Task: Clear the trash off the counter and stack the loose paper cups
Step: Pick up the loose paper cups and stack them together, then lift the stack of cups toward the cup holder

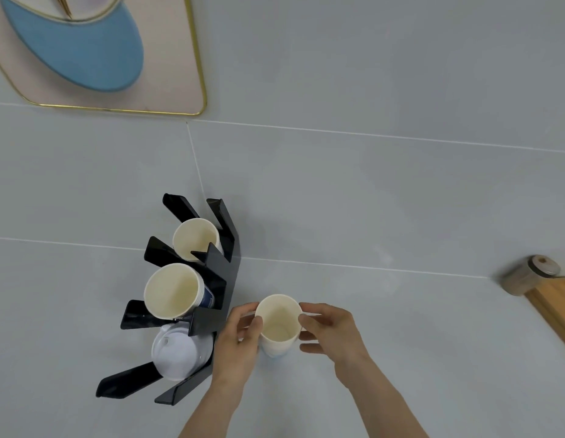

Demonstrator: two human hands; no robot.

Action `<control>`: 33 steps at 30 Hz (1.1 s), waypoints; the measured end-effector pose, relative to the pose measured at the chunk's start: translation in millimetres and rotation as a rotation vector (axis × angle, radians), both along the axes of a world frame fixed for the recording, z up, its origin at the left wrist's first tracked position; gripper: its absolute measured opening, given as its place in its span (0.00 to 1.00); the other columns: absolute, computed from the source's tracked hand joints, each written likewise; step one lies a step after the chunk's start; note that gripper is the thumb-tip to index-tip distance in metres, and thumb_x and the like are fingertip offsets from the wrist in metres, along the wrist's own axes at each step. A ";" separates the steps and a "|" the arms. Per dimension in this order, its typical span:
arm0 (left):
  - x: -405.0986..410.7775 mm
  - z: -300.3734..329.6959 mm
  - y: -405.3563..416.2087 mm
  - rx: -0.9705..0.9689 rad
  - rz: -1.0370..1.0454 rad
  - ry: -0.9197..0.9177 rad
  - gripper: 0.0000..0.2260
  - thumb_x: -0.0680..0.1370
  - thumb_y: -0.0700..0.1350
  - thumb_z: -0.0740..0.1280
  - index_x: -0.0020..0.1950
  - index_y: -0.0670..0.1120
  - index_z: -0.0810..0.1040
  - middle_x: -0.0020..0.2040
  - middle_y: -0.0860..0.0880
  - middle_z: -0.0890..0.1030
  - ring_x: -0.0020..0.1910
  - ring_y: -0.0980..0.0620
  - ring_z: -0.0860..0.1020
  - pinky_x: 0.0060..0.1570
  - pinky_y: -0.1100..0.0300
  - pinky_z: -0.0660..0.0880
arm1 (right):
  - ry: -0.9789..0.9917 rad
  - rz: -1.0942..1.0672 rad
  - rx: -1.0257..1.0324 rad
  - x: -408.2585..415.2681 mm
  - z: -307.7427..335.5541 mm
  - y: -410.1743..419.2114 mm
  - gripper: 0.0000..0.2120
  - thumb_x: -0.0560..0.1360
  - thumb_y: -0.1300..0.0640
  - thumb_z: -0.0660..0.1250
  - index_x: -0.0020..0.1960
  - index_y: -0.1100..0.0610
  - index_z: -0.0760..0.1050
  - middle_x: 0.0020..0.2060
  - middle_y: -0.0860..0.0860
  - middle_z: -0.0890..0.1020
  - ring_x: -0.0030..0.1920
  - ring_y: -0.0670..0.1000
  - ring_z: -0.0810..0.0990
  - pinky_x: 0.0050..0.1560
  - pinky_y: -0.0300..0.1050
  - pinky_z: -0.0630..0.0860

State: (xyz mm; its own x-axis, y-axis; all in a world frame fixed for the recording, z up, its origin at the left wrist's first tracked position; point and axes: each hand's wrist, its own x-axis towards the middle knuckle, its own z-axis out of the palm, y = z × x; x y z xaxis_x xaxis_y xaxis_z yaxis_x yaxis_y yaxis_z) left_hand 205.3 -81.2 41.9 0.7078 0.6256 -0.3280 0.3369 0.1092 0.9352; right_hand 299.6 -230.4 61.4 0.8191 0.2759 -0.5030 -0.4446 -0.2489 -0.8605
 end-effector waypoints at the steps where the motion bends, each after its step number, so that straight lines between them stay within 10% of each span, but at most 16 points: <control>1: 1.0 1.6 0.6 -0.020 0.002 -0.001 0.11 0.80 0.42 0.67 0.51 0.60 0.81 0.52 0.57 0.84 0.53 0.54 0.81 0.45 0.53 0.81 | 0.007 -0.004 -0.003 0.5 0.9 0.7 0.09 0.76 0.61 0.73 0.54 0.53 0.86 0.46 0.57 0.89 0.46 0.62 0.88 0.43 0.51 0.87; 33: 19.0 261.8 156.8 -0.036 0.116 -0.453 0.15 0.73 0.49 0.77 0.53 0.41 0.81 0.48 0.43 0.84 0.40 0.48 0.81 0.36 0.63 0.82 | -0.464 0.036 0.185 8.8 258.7 147.2 0.07 0.78 0.56 0.70 0.55 0.54 0.82 0.47 0.59 0.84 0.33 0.54 0.84 0.43 0.50 0.87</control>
